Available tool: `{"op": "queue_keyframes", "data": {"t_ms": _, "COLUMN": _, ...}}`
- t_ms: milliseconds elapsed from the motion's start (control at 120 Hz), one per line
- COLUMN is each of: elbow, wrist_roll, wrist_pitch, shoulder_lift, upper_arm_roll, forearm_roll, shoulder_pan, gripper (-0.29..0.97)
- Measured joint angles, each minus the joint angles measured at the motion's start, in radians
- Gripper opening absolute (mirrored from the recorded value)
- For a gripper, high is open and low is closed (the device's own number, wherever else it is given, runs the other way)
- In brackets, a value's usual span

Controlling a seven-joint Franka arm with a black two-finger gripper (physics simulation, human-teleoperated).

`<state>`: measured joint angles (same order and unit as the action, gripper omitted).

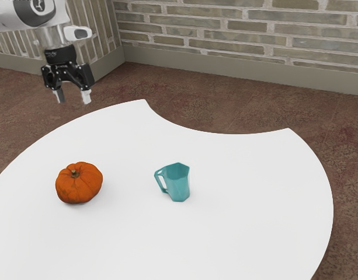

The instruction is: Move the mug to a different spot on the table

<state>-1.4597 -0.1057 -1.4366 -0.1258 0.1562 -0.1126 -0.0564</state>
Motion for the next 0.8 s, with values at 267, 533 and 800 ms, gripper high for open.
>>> {"op": "queue_keyframes", "data": {"t_ms": 267, "elbow": -0.207, "wrist_roll": -0.038, "wrist_pitch": -0.200, "shoulder_lift": 0.056, "upper_arm_roll": -0.015, "forearm_roll": 0.004, "shoulder_pan": 0.004, "gripper": 0.66}}
{"op": "queue_keyframes", "data": {"t_ms": 533, "elbow": -0.307, "wrist_roll": -0.255, "wrist_pitch": -0.415, "shoulder_lift": -0.043, "upper_arm_roll": -0.202, "forearm_roll": 0.005, "shoulder_pan": -0.015, "gripper": 0.66}}
{"op": "queue_keyframes", "data": {"t_ms": 800, "elbow": -0.444, "wrist_roll": -0.638, "wrist_pitch": -0.584, "shoulder_lift": -0.069, "upper_arm_roll": -0.436, "forearm_roll": -0.064, "shoulder_pan": -0.193, "gripper": 0.65}}
